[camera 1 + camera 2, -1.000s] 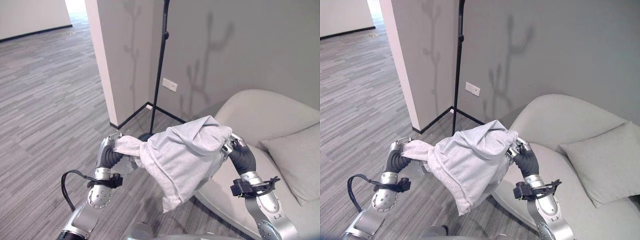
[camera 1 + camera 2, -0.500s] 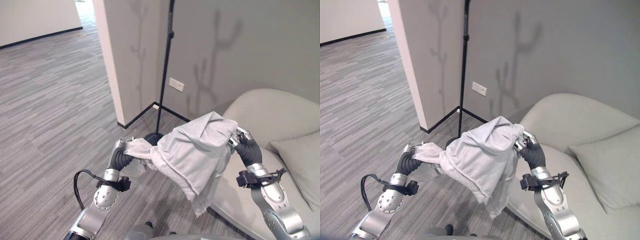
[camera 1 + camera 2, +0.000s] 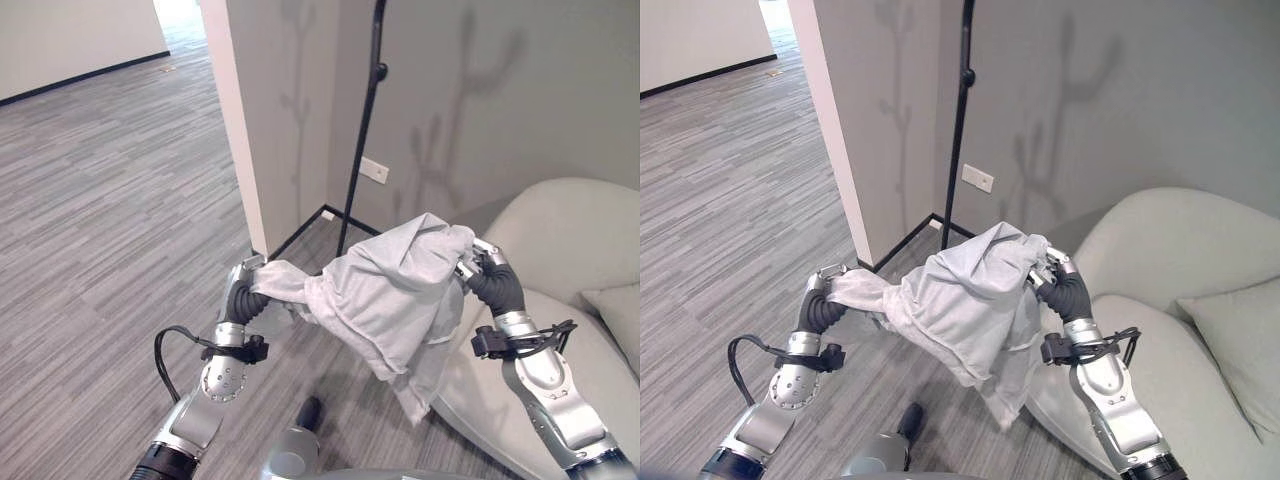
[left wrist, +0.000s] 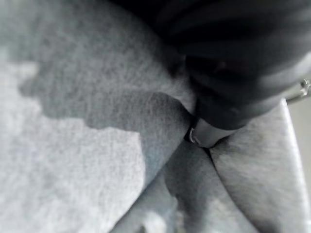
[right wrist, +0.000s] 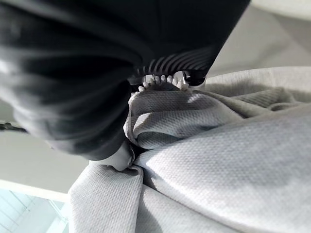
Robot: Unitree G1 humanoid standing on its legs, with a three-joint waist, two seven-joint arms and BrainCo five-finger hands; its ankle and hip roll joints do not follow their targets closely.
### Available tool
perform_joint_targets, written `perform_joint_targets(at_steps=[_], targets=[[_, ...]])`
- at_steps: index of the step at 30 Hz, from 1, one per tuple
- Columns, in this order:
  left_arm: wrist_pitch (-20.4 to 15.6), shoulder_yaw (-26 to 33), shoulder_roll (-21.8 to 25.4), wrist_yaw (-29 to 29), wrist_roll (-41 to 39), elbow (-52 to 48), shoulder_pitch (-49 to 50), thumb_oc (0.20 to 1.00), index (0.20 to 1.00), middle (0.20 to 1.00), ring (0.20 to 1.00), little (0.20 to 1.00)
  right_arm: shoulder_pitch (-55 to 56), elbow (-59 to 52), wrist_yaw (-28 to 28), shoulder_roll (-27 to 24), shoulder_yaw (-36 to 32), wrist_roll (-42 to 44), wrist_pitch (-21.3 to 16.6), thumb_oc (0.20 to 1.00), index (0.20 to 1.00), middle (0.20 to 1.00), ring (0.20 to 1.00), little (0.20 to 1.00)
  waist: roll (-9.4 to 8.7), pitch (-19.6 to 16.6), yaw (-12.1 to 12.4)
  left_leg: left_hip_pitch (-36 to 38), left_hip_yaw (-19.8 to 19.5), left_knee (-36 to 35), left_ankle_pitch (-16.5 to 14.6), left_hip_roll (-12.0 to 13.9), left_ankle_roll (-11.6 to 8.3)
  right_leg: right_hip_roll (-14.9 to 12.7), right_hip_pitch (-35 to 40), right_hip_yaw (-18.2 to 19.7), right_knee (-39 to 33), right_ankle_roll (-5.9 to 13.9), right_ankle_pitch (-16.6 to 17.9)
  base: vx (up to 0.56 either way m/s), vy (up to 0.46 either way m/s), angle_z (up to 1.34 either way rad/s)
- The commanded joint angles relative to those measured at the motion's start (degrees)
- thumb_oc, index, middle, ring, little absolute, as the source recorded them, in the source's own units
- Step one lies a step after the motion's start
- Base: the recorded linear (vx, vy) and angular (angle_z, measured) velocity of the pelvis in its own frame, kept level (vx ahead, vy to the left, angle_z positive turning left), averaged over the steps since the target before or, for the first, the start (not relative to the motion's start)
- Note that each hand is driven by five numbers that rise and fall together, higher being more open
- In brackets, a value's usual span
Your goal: Hang the clothes on the sofa on the clothes rack.
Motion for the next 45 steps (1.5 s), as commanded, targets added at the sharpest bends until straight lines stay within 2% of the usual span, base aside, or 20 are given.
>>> perform_joint_targets(at_steps=[1,4,5,6,9,10,11,13,16,17,18,19,20,22,25,27,31,34,39,45], targets=[[-3.51,-0.36,2.88,3.5,6.2,-1.93,-0.56,0.2,0.2,0.2,0.2,0.2,0.36,-3.04,-5.71,2.79,-4.68,-8.62,-3.43,0.2,0.2,0.2,0.2,0.2,-1.4,-6.5,-0.62,-2.34,-4.85,-4.92,4.84,2.48,3.93,3.23,3.09,-0.61,-1.34,3.76,6.6,0.3,0.401,-0.33],[-3.33,-0.08,4.98,3.78,8.09,-2.73,-0.8,0.2,0.2,0.2,0.2,0.2,0.85,-1.92,-7.39,3.7,-5.81,-12.01,-2.52,0.2,0.2,0.2,0.2,0.2,-2.24,-7.45,-0.76,-0.15,-4.07,-5.89,4.28,2.15,4.87,2.02,2.21,0.55,0.58,4.99,8.76,0.21,0.274,-0.23],[-2.63,0.34,7.26,5.35,10.24,-2.83,-3.27,0.2,0.2,0.2,0.2,0.2,0.69,-1.32,-10.24,4.5,-7.7,-16.19,-1.11,0.2,0.2,0.2,0.2,0.2,-2.46,-8.02,-1.67,2.07,-3.71,-6.68,3.23,1.55,6.13,1.08,1.11,0.69,4.44,6.19,11.61,0.12,0.2,-0.19],[-2.64,0.24,7.31,5.44,10.3,-2.73,-3.41,0.2,0.2,0.2,0.2,0.2,0.67,-1.36,-10.33,4.62,-7.72,-16.33,-1.04,0.2,0.2,0.2,0.2,0.2,-2.58,-7.89,-1.49,2.2,-3.57,-6.78,3.26,1.52,6.16,1.04,0.99,0.84,4.78,6.22,11.42,0.19,0.331,-0.12],[-1.11,1.84,10.48,8.23,14.08,-4.32,-7.8,0.2,0.2,0.2,0.2,0.2,-2.6,-1.19,-15.15,4.81,-11.01,-21.87,0.47,0.2,0.2,0.2,0.2,0.2,-1.74,-7.06,-3.54,7.09,-2.96,-6.92,0.68,1.02,8.1,0.45,-3.06,1.1,16.96,7.04,17.91,0.14,0.253,-0.11],[-0.76,2.17,11.08,8.82,14.63,-4.82,-8.83,0.2,0.2,0.2,0.2,0.2,-3.73,-1.48,-16.46,4.98,-11.73,-22.63,1.0,0.2,0.2,0.2,0.2,0.2,-0.86,-6.86,-3.82,8.09,-2.8,-6.91,0.42,1.47,8.56,0.26,-4.21,0.22,19.94,6.86,19.03,0.26,0.331,-0.24],[0.02,2.91,12.2,9.61,16.38,-5.49,-11.22,0.2,0.2,0.2,0.2,0.2,-6.45,-1.54,-18.66,4.97,-13.39,-25.55,1.55,0.2,0.2,0.2,0.2,0.2,0.06,-7.03,-4.39,11.07,-1.93,-7.23,-1.42,1.97,9.37,-1.45,-6.2,-2.88,24.32,6.67,19.1,0.16,0.216,-0.15],[0.39,3.94,12.88,10.15,17.46,-5.98,-12.66,0.2,0.2,0.2,0.2,0.2,-8.48,-1.35,-19.62,4.31,-14.07,-28.05,2.47,0.2,0.2,0.2,0.2,0.2,0.27,-7.15,-4.56,12.75,-1.5,-7.61,-2.23,2.07,9.56,-2.61,-7.63,-5.05,25.44,6.49,19.02,0.17,0.18,-0.3],[0.49,4.72,13.64,11.58,20.19,-6.94,-17.14,0.2,0.2,0.2,0.2,0.2,-14.2,-0.53,-21.87,2.89,-14.52,-30.69,3.17,0.2,0.2,0.2,0.2,0.2,0.48,-6.96,-5.65,15.64,-1.49,-9.02,-3.35,1.8,9.78,-1.14,-10.84,-7.0,21.42,6.03,17.52,0.19,0.075,-0.29],[0.51,4.14,14.3,12.03,20.89,-6.59,-19.25,0.2,0.2,0.2,0.2,0.2,-16.35,0.17,-22.36,1.99,-14.22,-30.99,3.29,0.2,0.2,0.2,0.2,0.2,0.52,-6.87,-5.89,16.3,-1.72,-9.18,-3.8,1.76,9.65,-0.55,-11.61,-7.19,18.14,6.03,16.94,0.21,-0.057,-0.02],[1.28,3.19,15.44,12.95,21.8,-5.81,-23.76,0.2,0.2,0.2,0.2,0.2,-19.31,0.86,-22.75,0.71,-13.37,-31.06,3.43,0.2,0.2,0.2,0.2,0.2,0.07,-6.76,-6.47,17.14,-2.12,-9.14,-4.78,1.25,9.2,-0.46,-12.69,-6.73,10.49,6.42,16.8,0.15,-0.056,0.05],[1.3,2.9,15.47,13.13,21.82,-5.39,-24.41,0.2,0.2,0.2,0.2,0.2,-19.74,1.17,-22.87,0.7,-13.41,-31.07,3.39,0.2,0.2,0.2,0.2,0.2,0.18,-6.54,-6.48,17.15,-2.21,-9.06,-4.93,1.41,9.22,-0.31,-12.14,-6.92,9.52,6.44,17.15,0.24,-0.104,0.13],[2.25,1.86,16.3,15.11,23.46,-3.86,-29.43,0.2,0.2,0.2,0.2,0.2,-23.15,2.76,-23.59,-0.61,-12.55,-31.61,3.71,0.2,0.2,0.2,0.2,0.2,0.05,-6.07,-7.09,18.29,-3.05,-8.55,-6.15,1.39,8.68,-0.83,-13.08,-5.81,1.89,7.49,19.4,0.2,-0.064,0.26],[3.23,0.7,16.74,17.52,25.85,-1.54,-34.26,0.2,0.2,0.2,0.2,0.2,-25.93,4.02,-24.36,-2.03,-12.34,-32.99,3.93,0.2,0.2,0.2,0.2,0.2,0.07,-5.39,-8.05,19.09,-4.27,-8.04,-6.91,1.39,8.31,-0.58,-14.24,-3.09,-2.51,8.31,22.84,0.24,-0.056,0.29],[5.07,-0.9,18.23,19.76,28.2,1.07,-40.61,0.2,0.2,0.2,0.2,0.2,-29.45,5.28,-24.39,-4.7,-12.07,-33.66,3.45,0.2,0.2,0.2,0.2,0.2,-0.95,-6.11,-9.28,19.92,-4.91,-7.86,-8.24,1.29,7.65,-0.33,-13.7,0.5,-4.87,9.75,25.54,0.18,-0.068,0.41],[6.21,-2.49,19.61,19.47,28.17,4.2,-44.64,0.2,0.2,0.2,0.2,0.2,-31.79,6.99,-23.78,-5.82,-10.78,-32.95,3.23,0.2,0.2,0.2,0.2,0.2,-1.51,-8.31,-9.61,20.76,-5.24,-8.24,-9.31,2.31,7.21,-0.07,-11.55,1.47,-6.41,9.64,25.85,0.27,-0.138,0.49],[8.4,-8.77,20.94,18.63,25.64,14.92,-55.12,0.2,0.2,0.2,0.2,0.2,-37.31,14.62,-24.35,-10.7,-7.12,-34.18,5.29,0.2,0.2,0.2,0.2,0.2,-1.35,-13.3,-10.45,23.23,-5.47,-11.35,-9.68,6.04,5.32,0.76,-8.52,-0.27,-9.73,9.35,24.57,0.3,-0.113,0.21],[9.48,-11.4,20.96,17.93,23.96,18.99,-59.31,0.2,0.2,0.2,0.2,0.2,-40.32,19.56,-25.79,-13.0,-6.77,-33.78,6.57,0.2,0.2,0.2,0.2,0.2,-0.78,-14.71,-11.1,23.77,-5.19,-12.28,-9.8,8.28,4.08,1.76,-8.12,-1.68,-10.25,8.82,23.0,0.19,-0.067,0.18],[9.36,-12.52,19.72,15.96,21.4,21.6,-60.44,0.2,0.2,0.2,0.2,0.2,-41.92,24.52,-26.25,-15.77,-5.61,-34.28,7.86,0.2,0.2,0.2,0.2,0.2,-0.22,-15.4,-11.38,23.7,-4.91,-12.28,-9.77,10.12,2.78,2.53,-7.99,-3.01,-10.15,8.08,20.57,0.11,-0.041,0.11],[7.38,-10.01,14.58,12.42,19.09,18.84,-54.84,0.2,0.2,0.2,0.2,0.2,-39.92,27.3,-27.49,-16.55,-7.18,-36.91,10.0,0.2,0.2,0.2,0.2,0.2,0.74,-15.52,-11.63,23.39,-4.34,-12.28,-9.82,11.72,1.52,3.46,-7.76,-3.58,-10.41,6.92,18.67,0.09,-0.037,0.14]])
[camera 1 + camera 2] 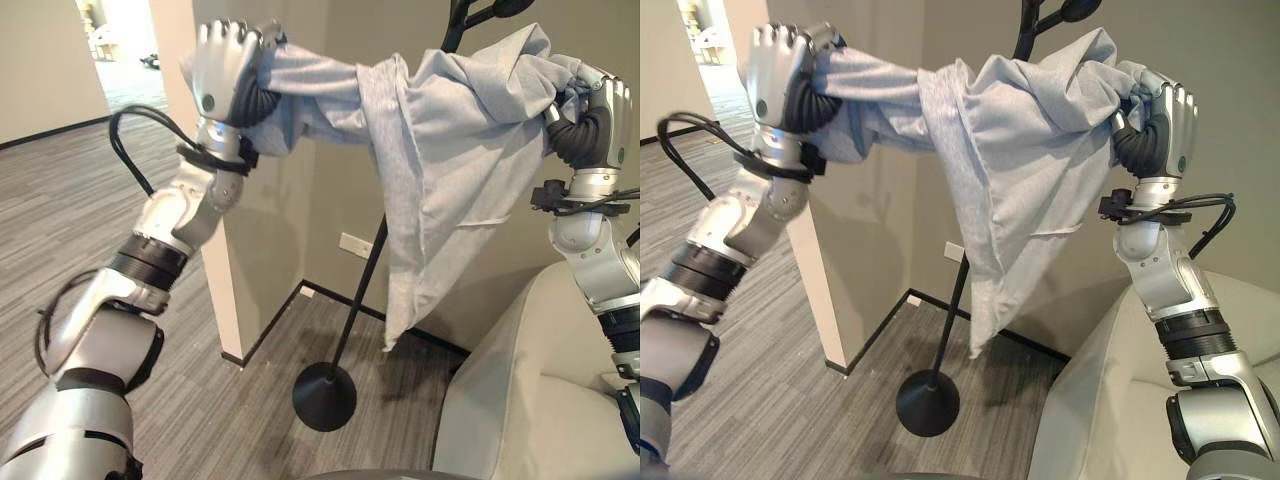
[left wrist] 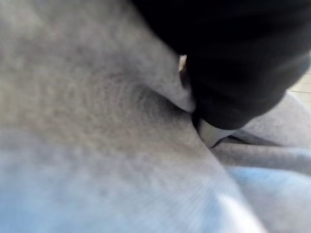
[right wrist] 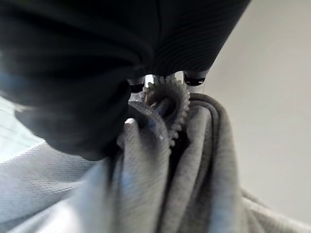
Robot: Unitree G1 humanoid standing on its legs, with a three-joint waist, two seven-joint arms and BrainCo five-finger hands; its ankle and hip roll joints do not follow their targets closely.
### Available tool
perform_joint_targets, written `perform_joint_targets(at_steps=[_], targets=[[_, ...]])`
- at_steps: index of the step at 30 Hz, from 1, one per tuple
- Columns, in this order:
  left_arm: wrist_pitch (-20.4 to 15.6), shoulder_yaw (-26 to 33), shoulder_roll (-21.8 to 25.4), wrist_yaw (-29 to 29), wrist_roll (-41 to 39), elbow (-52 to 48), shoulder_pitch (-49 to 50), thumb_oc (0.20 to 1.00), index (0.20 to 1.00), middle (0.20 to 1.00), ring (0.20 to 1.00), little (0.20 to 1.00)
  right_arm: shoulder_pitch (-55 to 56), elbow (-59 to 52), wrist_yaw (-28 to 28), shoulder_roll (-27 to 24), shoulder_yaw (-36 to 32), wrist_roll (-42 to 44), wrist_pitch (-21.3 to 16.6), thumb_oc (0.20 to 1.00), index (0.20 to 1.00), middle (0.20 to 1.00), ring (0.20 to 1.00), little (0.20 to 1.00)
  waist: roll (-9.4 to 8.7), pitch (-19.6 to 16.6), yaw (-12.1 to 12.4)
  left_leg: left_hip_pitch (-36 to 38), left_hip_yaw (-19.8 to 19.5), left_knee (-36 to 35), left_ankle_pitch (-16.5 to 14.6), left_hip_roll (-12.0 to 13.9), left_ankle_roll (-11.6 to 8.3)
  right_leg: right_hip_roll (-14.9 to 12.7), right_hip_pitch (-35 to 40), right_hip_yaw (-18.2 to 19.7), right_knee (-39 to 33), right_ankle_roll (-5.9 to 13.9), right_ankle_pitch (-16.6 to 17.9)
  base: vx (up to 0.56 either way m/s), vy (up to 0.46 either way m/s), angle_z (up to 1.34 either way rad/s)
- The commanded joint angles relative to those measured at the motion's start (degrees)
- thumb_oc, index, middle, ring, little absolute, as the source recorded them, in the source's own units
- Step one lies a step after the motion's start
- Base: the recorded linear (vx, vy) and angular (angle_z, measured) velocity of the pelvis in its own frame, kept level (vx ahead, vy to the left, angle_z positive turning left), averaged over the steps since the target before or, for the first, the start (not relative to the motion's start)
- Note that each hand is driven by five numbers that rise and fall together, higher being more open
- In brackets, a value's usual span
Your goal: Hang the clothes on the sofa on the clothes rack.
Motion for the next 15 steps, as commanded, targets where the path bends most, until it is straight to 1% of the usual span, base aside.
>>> perform_joint_targets(at_steps=[1,4,7,8,9,11,14,15], targets=[[0.14,1.53,-1.09,-0.82,-3.53,2.62,0.23,0.2,0.2,0.2,0.2,0.2,-0.26,5.6,-2.98,-2.94,-2.9,-1.18,1.3,0.2,0.2,0.2,0.2,0.2,3.83,-5.19,1.46,9.23,-0.35,-21.65,2.27,19.57,-7.16,-0.05,0.48,-1.88,1.93,11.26,-7.78,0.07,-0.037,0.45],[0.15,1.08,-2.34,-1.47,-4.62,3.27,0.72,0.2,0.2,0.2,0.2,0.2,-0.55,8.34,-2.56,-2.8,-1.95,0.5,1.21,0.2,0.2,0.2,0.2,0.2,4.01,-4.84,1.51,9.12,-0.21,-21.65,2.41,19.8,-7.39,0.05,0.44,-1.83,1.86,11.0,-7.91,0.03,-0.024,-0.22],[0.54,1.87,-3.14,-2.2,-5.79,2.56,2.87,0.2,0.2,0.2,0.2,0.2,0.24,10.36,-1.98,-3.21,-1.06,1.13,1.68,0.2,0.2,0.2,0.2,0.2,4.24,-4.29,1.57,8.78,-0.19,-21.65,2.73,19.87,-7.67,0.1,0.25,-1.88,1.87,10.71,-8.1,0.02,-0.018,-0.11],[0.4,4.04,-3.6,-2.73,-6.05,0.51,6.14,0.2,0.2,0.2,0.2,0.2,2.58,10.55,-1.49,-2.88,-2.07,0.61,2.05,0.2,0.2,0.2,0.2,0.2,4.29,-3.87,1.64,8.65,-0.28,-21.65,2.7,19.96,-7.74,0.15,0.15,-1.9,1.84,10.54,-8.19,0.03,-0.01,-0.03],[0.5,4.2,-3.6,-2.89,-6.01,0.14,6.54,0.2,0.2,0.2,0.2,0.2,2.88,10.33,-1.43,-2.88,-2.13,0.56,2.09,0.2,0.2,0.2,0.2,0.2,4.34,-4.04,1.63,8.65,-0.28,-21.65,2.68,19.98,-7.75,0.17,0.16,-1.91,1.83,10.53,-8.2,0.03,-0.012,-0.03],[-0.08,7.29,-4.21,-3.3,-5.78,-3.88,11.61,0.2,0.2,0.2,0.2,0.2,7.16,9.68,-1.05,-2.07,-4.33,0.03,2.42,0.2,0.2,0.2,0.2,0.2,4.37,-3.67,1.79,8.6,-0.34,-21.65,2.59,20.14,-7.76,0.33,0.23,-1.88,1.74,10.34,-8.41,0.02,-0.012,-0.04],[-1.05,9.25,-6.8,-3.8,-7.0,-6.15,16.83,0.2,0.2,0.2,0.2,0.2,13.46,10.0,-1.07,1.56,-6.74,0.66,2.26,0.2,0.2,0.2,0.2,0.2,4.38,-3.33,1.9,8.49,-0.59,-21.65,2.51,20.33,-7.76,0.53,0.49,-1.95,1.67,9.91,-8.9,0.0,0.0,0.0],[-1.9,9.0,-9.07,-4.22,-9.59,-5.57,18.71,0.2,0.2,0.2,0.2,0.2,16.14,11.39,-0.96,4.12,-6.51,1.92,1.77,0.2,0.2,0.2,0.2,0.2,4.39,-3.12,1.79,8.36,-0.64,-21.65,2.66,20.36,-7.89,0.53,0.57,-2.21,1.75,9.76,-9.05,0.0,0.0,0.0]])
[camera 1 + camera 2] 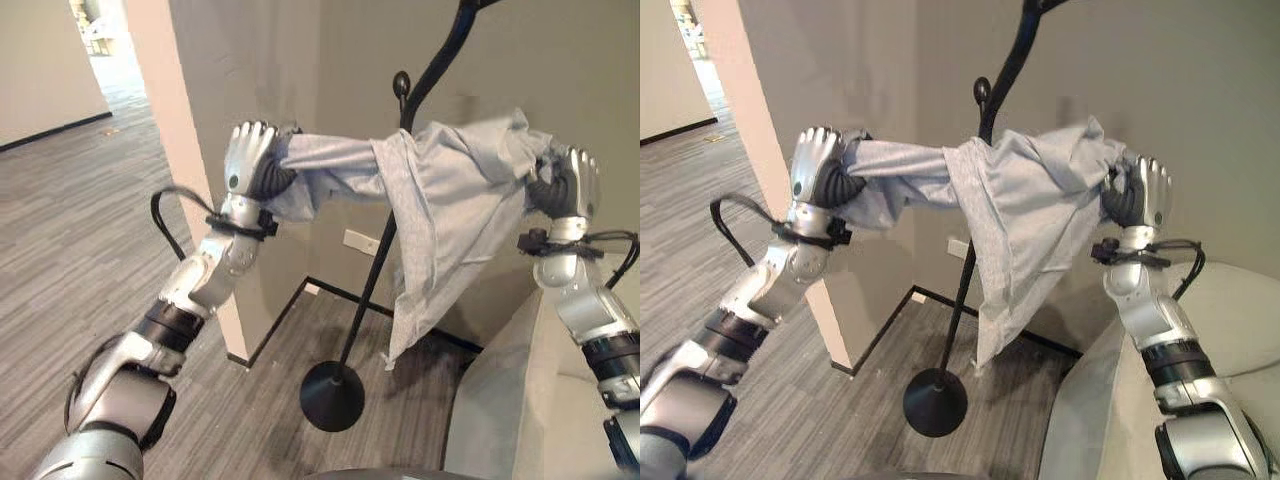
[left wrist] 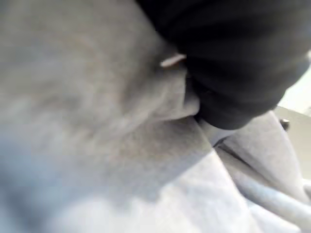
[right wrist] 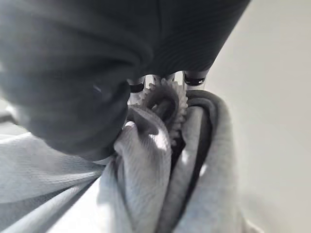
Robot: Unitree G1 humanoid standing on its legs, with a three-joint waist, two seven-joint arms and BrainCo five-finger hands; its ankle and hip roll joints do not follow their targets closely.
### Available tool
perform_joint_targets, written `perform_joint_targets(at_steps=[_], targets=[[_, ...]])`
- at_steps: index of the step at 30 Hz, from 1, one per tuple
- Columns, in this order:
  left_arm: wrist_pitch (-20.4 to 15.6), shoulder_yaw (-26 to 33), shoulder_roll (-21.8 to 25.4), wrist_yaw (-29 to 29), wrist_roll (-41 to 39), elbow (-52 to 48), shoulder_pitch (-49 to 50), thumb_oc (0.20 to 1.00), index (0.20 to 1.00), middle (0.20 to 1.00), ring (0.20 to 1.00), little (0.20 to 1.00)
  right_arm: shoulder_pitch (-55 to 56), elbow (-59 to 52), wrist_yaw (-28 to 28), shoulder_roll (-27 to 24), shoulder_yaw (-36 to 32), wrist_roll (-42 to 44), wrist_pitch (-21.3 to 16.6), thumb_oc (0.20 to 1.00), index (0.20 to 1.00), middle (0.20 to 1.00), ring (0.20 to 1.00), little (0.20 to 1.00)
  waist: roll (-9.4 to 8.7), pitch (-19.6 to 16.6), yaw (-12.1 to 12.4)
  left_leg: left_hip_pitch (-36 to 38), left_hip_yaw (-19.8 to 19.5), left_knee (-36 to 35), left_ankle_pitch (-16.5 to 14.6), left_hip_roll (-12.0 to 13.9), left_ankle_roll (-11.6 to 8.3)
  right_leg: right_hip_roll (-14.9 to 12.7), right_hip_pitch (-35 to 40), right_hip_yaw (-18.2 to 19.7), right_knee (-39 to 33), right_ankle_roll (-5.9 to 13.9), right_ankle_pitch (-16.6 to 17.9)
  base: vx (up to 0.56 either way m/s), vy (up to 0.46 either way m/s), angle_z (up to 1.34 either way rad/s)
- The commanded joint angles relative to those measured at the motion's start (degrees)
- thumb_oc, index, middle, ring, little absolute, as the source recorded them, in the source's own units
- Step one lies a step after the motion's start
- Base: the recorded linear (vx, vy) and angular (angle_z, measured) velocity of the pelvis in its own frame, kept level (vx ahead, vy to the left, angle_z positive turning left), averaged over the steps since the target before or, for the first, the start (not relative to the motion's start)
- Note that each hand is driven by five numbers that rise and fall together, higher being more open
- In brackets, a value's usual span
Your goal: Hang the clothes on the sofa on the clothes rack.
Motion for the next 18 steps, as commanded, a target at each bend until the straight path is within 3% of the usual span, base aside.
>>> perform_joint_targets(at_steps=[1,3,9,15,18], targets=[[-0.74,4.13,-1.12,0.84,-7.86,5.33,-0.64,0.2,0.2,0.2,0.2,0.2,2.93,6.59,-1.25,0.27,-4.74,3.85,0.72,0.2,0.2,0.2,0.2,0.2,-0.42,-2.76,0.92,0.1,-3.16,-0.01,-2.5,3.46,-0.01,-1.91,-2.3,-2.62,1.77,2.17,-2.15,0.01,-0.023,0.05],[-1.06,3.7,-1.97,0.36,-8.62,5.49,0.68,0.2,0.2,0.2,0.2,0.2,3.77,7.56,-0.73,1.52,-4.0,4.6,0.39,0.2,0.2,0.2,0.2,0.2,-0.44,-2.75,0.81,0.06,-3.19,-0.01,-2.49,3.45,-0.05,-1.97,-2.25,-2.69,1.8,2.12,-2.19,0.01,-0.016,0.07],[-2.4,0.95,-10.65,-2.39,-19.65,11.57,9.39,0.2,0.2,0.2,0.2,0.2,5.51,10.83,2.88,10.43,3.97,8.98,-3.07,0.2,0.2,0.2,0.2,0.2,0.1,-1.83,0.86,0.09,-2.77,-0.01,-2.12,3.63,-0.27,-2.07,-2.55,-2.27,1.93,1.96,-2.13,0.0,-0.005,0.02],[-2.27,-0.63,-14.15,-3.45,-26.11,15.45,12.67,0.2,0.2,0.2,0.2,0.2,5.19,8.79,6.28,14.8,9.43,12.4,-6.0,0.2,0.2,0.2,0.2,0.2,0.25,-1.39,1.06,0.44,-1.98,-0.01,-1.67,3.95,-0.54,-1.68,-2.5,-1.43,1.73,1.76,-2.13,-0.01,-0.001,-0.05],[-3.32,-1.61,-17.09,-5.28,-35.95,14.15,15.06,0.2,0.2,0.2,0.2,0.2,6.22,4.28,10.34,18.3,12.15,19.45,-8.47,0.2,0.2,0.2,0.2,0.2,0.2,-1.12,1.13,0.09,-2.05,-0.01,-1.29,3.98,-0.57,-1.59,-2.66,-1.39,1.68,1.57,-2.23,-0.01,0.001,-0.01]])
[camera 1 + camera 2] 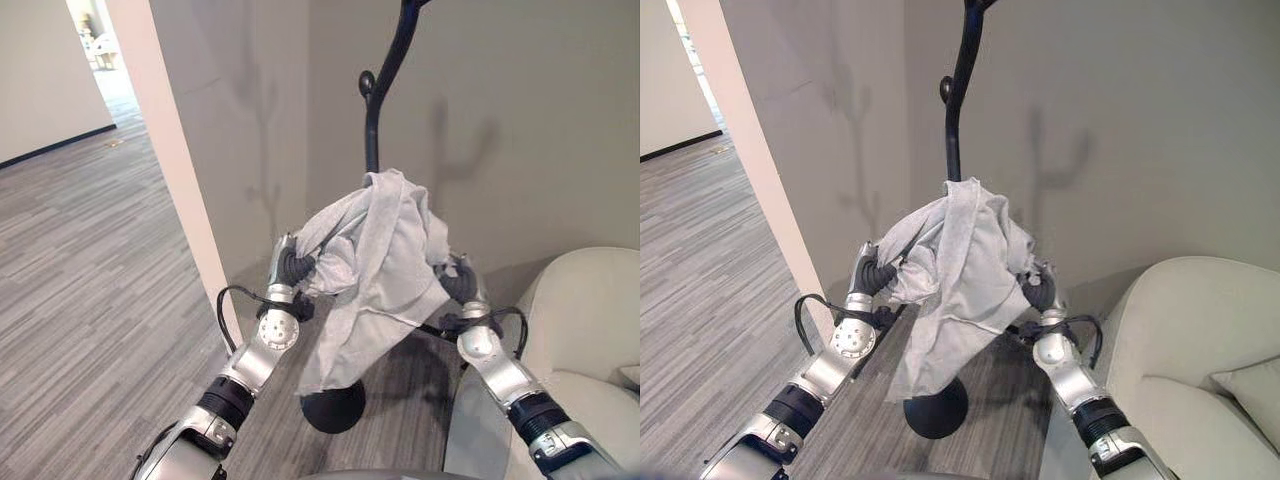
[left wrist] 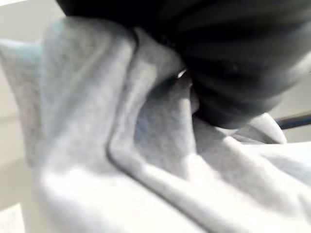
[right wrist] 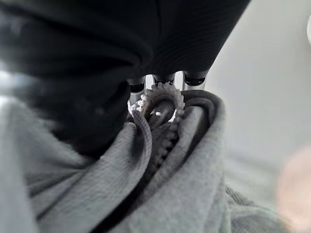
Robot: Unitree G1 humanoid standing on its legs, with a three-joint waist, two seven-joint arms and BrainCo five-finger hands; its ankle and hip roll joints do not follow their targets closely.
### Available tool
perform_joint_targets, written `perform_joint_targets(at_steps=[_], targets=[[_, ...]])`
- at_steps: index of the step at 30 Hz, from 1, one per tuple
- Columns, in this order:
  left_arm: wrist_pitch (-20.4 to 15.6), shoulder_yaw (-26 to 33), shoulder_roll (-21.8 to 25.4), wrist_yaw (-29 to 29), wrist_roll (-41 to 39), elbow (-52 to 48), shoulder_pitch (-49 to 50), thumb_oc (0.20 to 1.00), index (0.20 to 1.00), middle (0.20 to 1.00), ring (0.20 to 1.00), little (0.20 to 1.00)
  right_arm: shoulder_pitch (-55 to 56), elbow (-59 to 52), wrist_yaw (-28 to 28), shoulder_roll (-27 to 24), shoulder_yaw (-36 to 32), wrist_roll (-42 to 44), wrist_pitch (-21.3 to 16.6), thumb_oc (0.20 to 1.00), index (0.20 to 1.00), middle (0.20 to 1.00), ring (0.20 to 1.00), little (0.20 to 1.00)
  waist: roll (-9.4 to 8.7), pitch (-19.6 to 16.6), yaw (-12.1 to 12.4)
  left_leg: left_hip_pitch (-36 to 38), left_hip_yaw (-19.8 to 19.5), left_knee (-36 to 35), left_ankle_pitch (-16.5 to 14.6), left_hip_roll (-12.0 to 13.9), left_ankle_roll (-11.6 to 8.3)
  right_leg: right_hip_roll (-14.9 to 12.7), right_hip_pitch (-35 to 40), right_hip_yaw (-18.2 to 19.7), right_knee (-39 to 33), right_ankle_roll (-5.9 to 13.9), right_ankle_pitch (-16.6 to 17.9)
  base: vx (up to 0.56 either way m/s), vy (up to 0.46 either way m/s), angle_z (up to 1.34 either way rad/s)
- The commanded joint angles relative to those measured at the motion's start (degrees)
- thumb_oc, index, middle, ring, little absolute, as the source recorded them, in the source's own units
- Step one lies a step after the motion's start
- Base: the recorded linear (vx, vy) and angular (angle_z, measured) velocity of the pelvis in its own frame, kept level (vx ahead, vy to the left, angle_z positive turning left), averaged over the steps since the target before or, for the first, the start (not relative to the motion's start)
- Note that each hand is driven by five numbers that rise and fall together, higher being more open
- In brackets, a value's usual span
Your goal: Hang the clothes on the sofa on the clothes rack.
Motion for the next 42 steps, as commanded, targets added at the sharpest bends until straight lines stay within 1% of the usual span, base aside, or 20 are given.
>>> perform_joint_targets(at_steps=[1,2,3,4,5,7,8,11,19,23,24,25,29,30,34,35,37,40,41,42], targets=[[-1.41,-0.16,-0.26,-0.98,-8.6,2.83,1.03,0.2,0.2,0.2,0.2,0.2,0.51,-3.4,2.69,0.69,-0.51,6.1,-4.11,0.2,0.2,0.2,0.2,0.2,-0.74,-1.2,1.26,0.48,-1.85,-0.01,-1.96,2.48,0.54,-3.01,-2.24,-0.67,1.83,3.04,-1.85,0.0,0.0,0.0],[-2.33,-0.3,-1.17,-1.42,-12.28,2.71,1.56,0.2,0.2,0.2,0.2,0.2,0.65,-4.26,3.55,1.59,0.06,8.16,-4.62,0.2,0.2,0.2,0.2,0.2,-0.77,-1.17,1.25,0.44,-1.85,-0.01,-1.91,2.49,0.52,-3.0,-2.18,-0.66,1.79,3.0,-1.85,0.0,0.0,0.0],[-3.62,-0.36,-2.91,-3.57,-19.94,2.66,2.65,0.479,0.479,0.479,0.479,0.479,1.42,-6.02,5.55,3.58,1.33,12.76,-5.54,0.755,0.755,0.755,0.755,0.755,-0.47,-1.06,1.23,0.86,-1.67,-0.01,-2.3,2.95,0.47,-2.59,-1.65,-0.7,1.57,2.82,-2.13,0.0,0.0,0.0],[-3.64,-0.35,-2.88,-3.63,-20.02,2.67,2.66,0.834,0.834,0.834,0.834,0.834,1.44,-6.04,5.58,3.57,1.33,12.8,-5.54,0.912,0.912,0.912,0.912,0.912,-0.46,-1.08,1.21,0.88,-1.67,-0.01,-2.32,2.97,0.47,-2.58,-1.63,-0.7,1.56,2.82,-2.14,0.0,0.0,0.0],[-3.9,0.12,-3.81,-5.49,-26.76,1.74,3.68,1.0,1.0,1.0,1.0,1.0,2.47,-7.98,7.56,4.79,2.29,17.36,-5.76,1.0,1.0,1.0,1.0,1.0,-0.46,-1.02,1.17,0.71,-1.67,-0.01,-2.12,2.99,0.38,-2.54,-1.65,-0.8,1.61,2.74,-2.19,0.0,0.0,0.0],[-4.0,0.37,-3.96,-6.25,-28.45,1.56,4.48,1.0,1.0,1.0,1.0,1.0,3.05,-8.72,8.52,5.08,2.7,18.63,-5.96,1.0,1.0,1.0,1.0,1.0,-0.47,-1.04,1.13,0.64,-1.7,-0.01,-2.05,3.04,0.36,-2.54,-1.67,-0.81,1.64,2.73,-2.17,0.0,0.0,0.0],[-3.96,1.56,-3.72,-6.06,-29.11,2.56,5.38,1.0,1.0,1.0,1.0,1.0,4.18,-9.58,9.83,5.34,2.85,21.5,-6.46,1.0,1.0,1.0,1.0,1.0,-0.56,-1.07,1.16,0.52,-1.58,-0.01,-1.95,3.06,0.26,-2.55,-1.62,-0.81,1.54,2.75,-2.09,0.0,0.0,0.0],[-4.24,5.44,-3.82,-6.5,-34.85,3.55,6.49,1.0,1.0,1.0,1.0,1.0,5.72,-11.12,11.07,4.37,1.62,22.95,-5.95,1.0,1.0,1.0,1.0,1.0,-0.45,-1.14,1.23,0.36,-1.19,-0.01,-1.72,3.02,0.08,-2.57,-1.65,-0.81,1.5,2.86,-2.06,0.0,0.0,0.0],[-4.78,12.15,-2.62,-5.39,-34.22,6.49,8.93,1.0,1.0,1.0,1.0,1.0,8.82,-12.84,11.06,1.24,-2.68,19.77,-5.64,1.0,1.0,1.0,1.0,1.0,-0.22,-1.37,1.23,0.25,-0.42,-0.01,-1.53,3.21,-0.28,-2.73,-1.71,-0.88,1.61,3.15,-2.07,-0.01,0.004,0.01],[-4.4,15.25,-1.89,-7.27,-35.72,9.1,11.65,1.0,1.0,1.0,1.0,1.0,10.99,-14.12,11.92,-0.08,-5.74,19.89,-6.15,1.0,1.0,1.0,1.0,1.0,0.04,-1.19,1.13,0.15,0.32,-0.01,-1.44,3.29,-0.35,-2.75,-1.99,-0.68,1.65,3.44,-1.96,-0.02,0.018,-0.09],[-4.05,17.31,-1.67,-10.31,-37.6,10.55,15.16,1.0,1.0,1.0,1.0,1.0,13.64,-15.77,15.4,-0.66,-8.09,23.52,-7.48,1.0,1.0,1.0,1.0,1.0,0.03,-1.08,1.16,0.17,0.91,-0.01,-1.27,3.28,-0.42,-2.64,-2.13,-0.45,1.8,3.5,-2.05,-0.02,0.028,-0.1],[-4.06,17.3,-1.67,-10.34,-37.63,10.57,15.18,1.0,1.0,1.0,1.0,1.0,13.68,-15.8,15.44,-0.69,-8.11,23.56,-7.47,1.0,1.0,1.0,1.0,1.0,0.04,-1.1,1.18,0.18,0.93,-0.01,-1.28,3.29,-0.42,-2.63,-2.14,-0.43,1.8,3.5,-2.05,-0.02,0.022,-0.12],[-3.63,21.15,-1.75,-14.17,-38.17,17.3,18.91,1.0,1.0,1.0,1.0,1.0,18.54,-19.38,24.59,-1.91,-13.35,35.11,-10.35,1.0,1.0,1.0,1.0,1.0,-0.42,-0.81,0.8,0.14,1.98,-0.01,-1.04,3.55,-0.66,-2.4,-2.58,-0.08,2.34,3.73,-2.29,-0.03,0.01,-0.08],[-3.65,21.14,-1.75,-14.19,-38.19,17.33,18.91,1.0,1.0,1.0,1.0,1.0,18.58,-19.4,24.63,-1.94,-13.37,35.15,-10.35,1.0,1.0,1.0,1.0,1.0,-0.4,-0.82,0.84,0.15,2.01,-0.01,-1.05,3.56,-0.66,-2.38,-2.59,-0.06,2.35,3.73,-2.29,-0.01,0.007,-0.11],[-3.44,24.62,-2.37,-15.76,-40.17,22.54,20.26,1.0,1.0,1.0,1.0,1.0,20.96,-21.29,29.73,-2.91,-17.54,41.47,-11.01,1.0,1.0,1.0,1.0,1.0,-0.6,-0.78,0.34,0.34,2.85,-0.01,-1.0,3.81,-0.77,-2.05,-3.03,0.28,2.7,3.97,-2.26,-0.02,0.001,-0.08],[-3.84,28.26,-2.86,-17.1,-42.29,26.58,21.32,1.0,1.0,1.0,1.0,1.0,23.32,-21.78,33.71,-2.84,-21.3,45.99,-11.19,1.0,1.0,1.0,1.0,1.0,-0.85,-0.93,-0.16,0.48,3.46,-0.01,-0.99,4.09,-0.88,-1.77,-3.38,0.56,2.99,4.01,-2.37,-0.02,0.001,-0.08],[-4.04,29.31,-2.96,-17.65,-42.62,27.67,21.63,1.0,1.0,1.0,1.0,1.0,24.42,-21.81,34.78,-2.57,-22.52,47.13,-11.07,1.0,1.0,1.0,1.0,1.0,-0.91,-1.04,-0.33,0.62,3.69,-0.01,-1.08,4.24,-0.96,-1.62,-3.38,0.64,3.03,4.0,-2.46,-0.01,-0.011,-0.07],[-4.34,32.23,-2.84,-18.54,-44.28,32.64,21.55,1.0,1.0,1.0,1.0,1.0,26.09,-18.7,36.79,0.15,-24.82,52.87,-11.29,1.0,1.0,1.0,1.0,1.0,-1.05,-1.25,-0.72,0.75,4.09,-0.01,-1.13,4.54,-1.11,-1.38,-3.36,0.78,2.97,3.97,-2.49,0.0,-0.017,-0.13],[-4.37,33.77,-3.0,-19.67,-46.97,36.14,21.59,1.0,1.0,1.0,1.0,1.0,26.36,-13.76,37.29,4.06,-25.37,59.33,-11.65,1.0,1.0,1.0,1.0,1.0,-1.02,-1.27,-0.85,0.75,4.13,-0.01,-1.21,4.68,-1.21,-1.31,-3.31,0.69,2.95,3.88,-2.53,0.0,-0.016,-0.05],[-3.73,34.25,-3.1,-20.6,-48.11,38.89,21.45,1.0,1.0,1.0,1.0,1.0,26.21,-10.02,37.52,5.95,-25.25,62.63,-11.5,1.0,1.0,1.0,1.0,1.0,-0.97,-1.26,-0.83,0.76,4.09,-0.01,-1.21,4.75,-1.25,-1.25,-3.26,0.58,2.98,3.84,-2.61,0.01,-0.005,-0.06]])
